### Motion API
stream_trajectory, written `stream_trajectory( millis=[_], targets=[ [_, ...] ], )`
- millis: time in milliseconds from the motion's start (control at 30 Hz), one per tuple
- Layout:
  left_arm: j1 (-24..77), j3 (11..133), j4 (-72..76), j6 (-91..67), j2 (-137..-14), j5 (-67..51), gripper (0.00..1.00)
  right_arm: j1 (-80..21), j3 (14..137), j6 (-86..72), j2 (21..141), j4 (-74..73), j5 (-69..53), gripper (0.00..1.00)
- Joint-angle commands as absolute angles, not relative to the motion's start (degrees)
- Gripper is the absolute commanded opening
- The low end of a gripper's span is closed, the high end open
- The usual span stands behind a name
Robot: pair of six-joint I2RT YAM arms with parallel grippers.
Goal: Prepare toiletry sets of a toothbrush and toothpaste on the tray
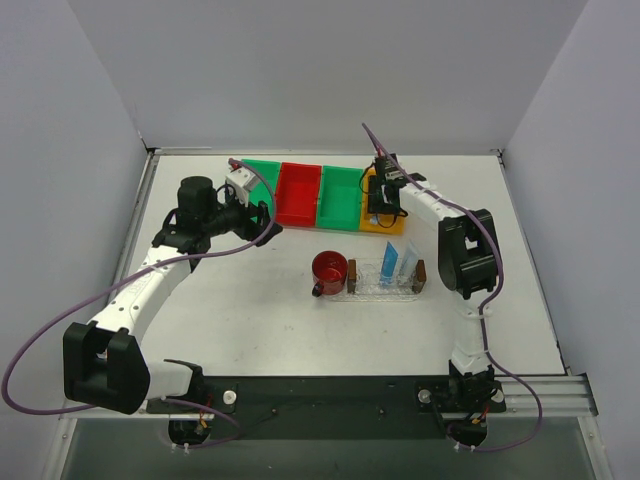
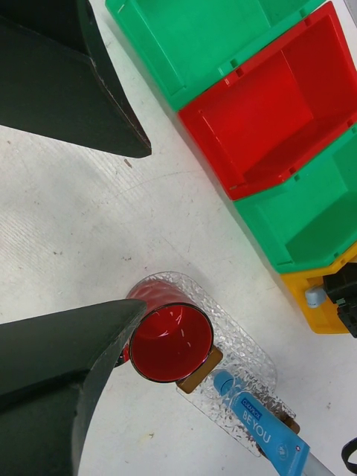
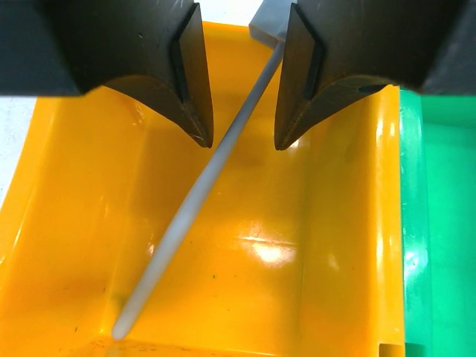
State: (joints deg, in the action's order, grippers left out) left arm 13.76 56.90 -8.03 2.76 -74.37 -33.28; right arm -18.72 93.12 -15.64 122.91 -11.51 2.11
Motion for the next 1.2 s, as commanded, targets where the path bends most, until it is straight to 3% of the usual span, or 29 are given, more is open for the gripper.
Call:
stream_trajectory(
  millis=[0,400,1167],
  targets=[
    [13.71,56.69,-6.77,3.78,-74.18,-34.72,0.88,-18.46,95.36,-16.61,123.4,-12.39,1.67,0.32],
    [13.62,56.78,-7.29,3.96,-74.44,-35.07,0.88,-18.11,95.36,-17.31,122.87,-12.39,0.53,0.17],
    [13.62,57.74,-8.17,3.6,-74.44,-37.09,0.88,-17.93,92.11,-20.3,112.42,-13.53,-3.52,0.07]
  ],
)
